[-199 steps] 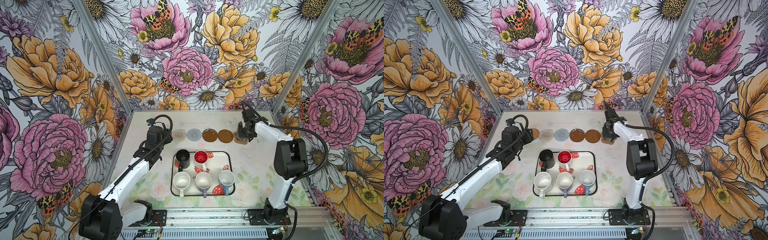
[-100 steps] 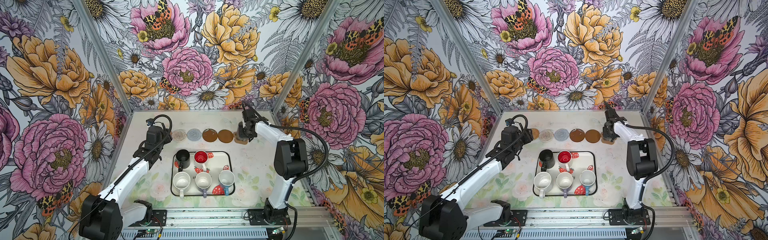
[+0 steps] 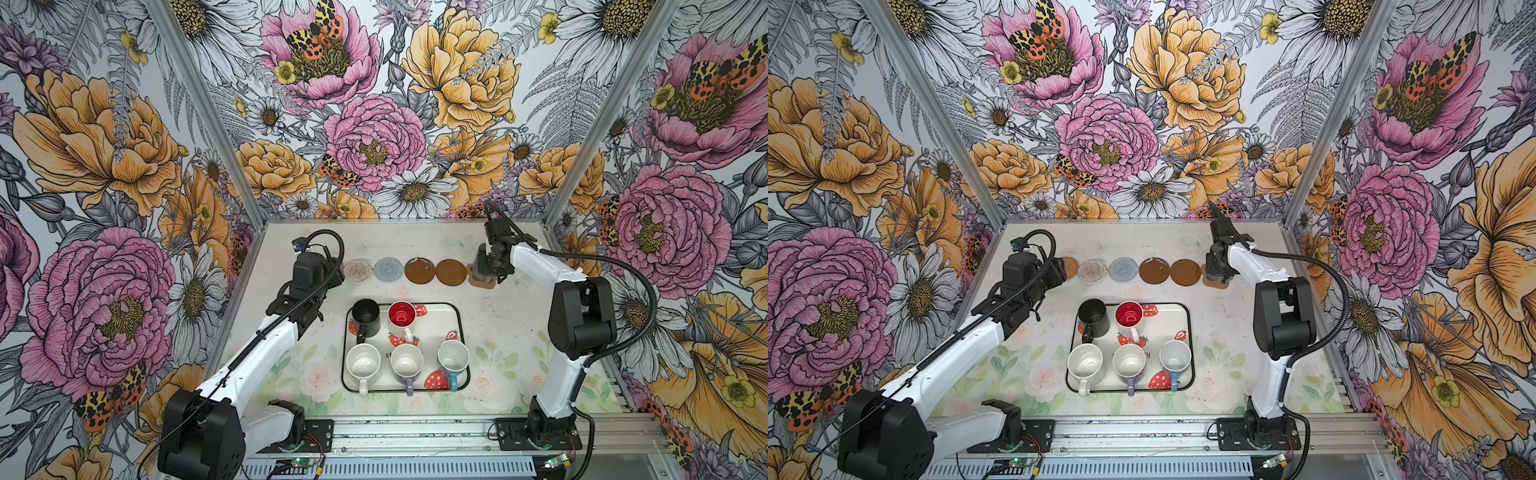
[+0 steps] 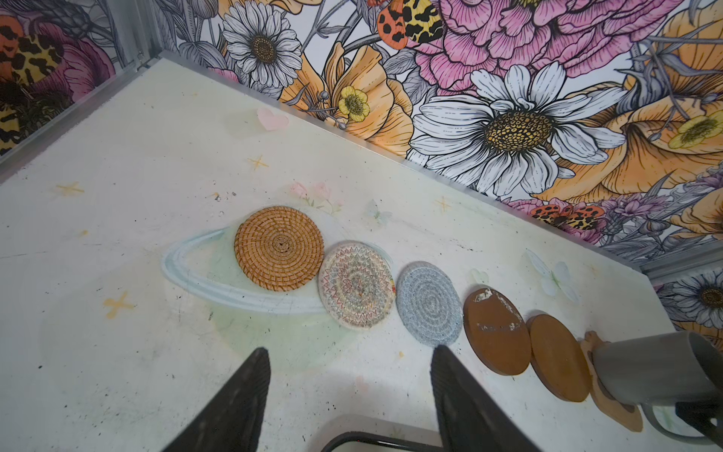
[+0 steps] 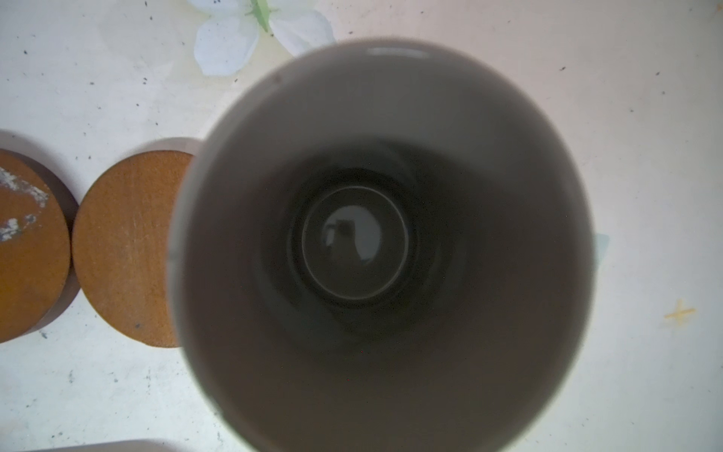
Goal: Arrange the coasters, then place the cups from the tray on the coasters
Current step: 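Lower the grey mug onto the paw-shaped coaster and open the right gripper, then raise the right gripper off the grey mug while the left gripper nears the black mug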
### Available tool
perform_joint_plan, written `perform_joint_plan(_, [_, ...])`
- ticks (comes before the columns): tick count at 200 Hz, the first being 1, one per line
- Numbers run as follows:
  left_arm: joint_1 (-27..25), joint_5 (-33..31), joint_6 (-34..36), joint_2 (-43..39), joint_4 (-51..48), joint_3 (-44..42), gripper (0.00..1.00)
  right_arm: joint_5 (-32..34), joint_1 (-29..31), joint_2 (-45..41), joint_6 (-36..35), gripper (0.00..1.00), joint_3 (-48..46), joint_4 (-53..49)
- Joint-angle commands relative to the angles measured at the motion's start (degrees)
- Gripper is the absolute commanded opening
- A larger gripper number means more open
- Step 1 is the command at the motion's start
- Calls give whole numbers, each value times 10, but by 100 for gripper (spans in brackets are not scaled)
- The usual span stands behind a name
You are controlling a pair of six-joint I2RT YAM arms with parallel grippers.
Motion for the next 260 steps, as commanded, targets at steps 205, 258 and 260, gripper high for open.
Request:
perform_joint_plan(205, [7, 2, -5, -32, -4, -14, 66, 65, 25, -246, 84, 62, -72, 51])
perform_joint_plan(258, [-18, -3, -4, -53, -16, -8, 66, 59, 122, -332, 220, 61, -174, 282])
perform_joint_plan(260, [-19, -5, -3, -54, -18, -7, 66, 59, 125, -333, 223, 61, -176, 288])
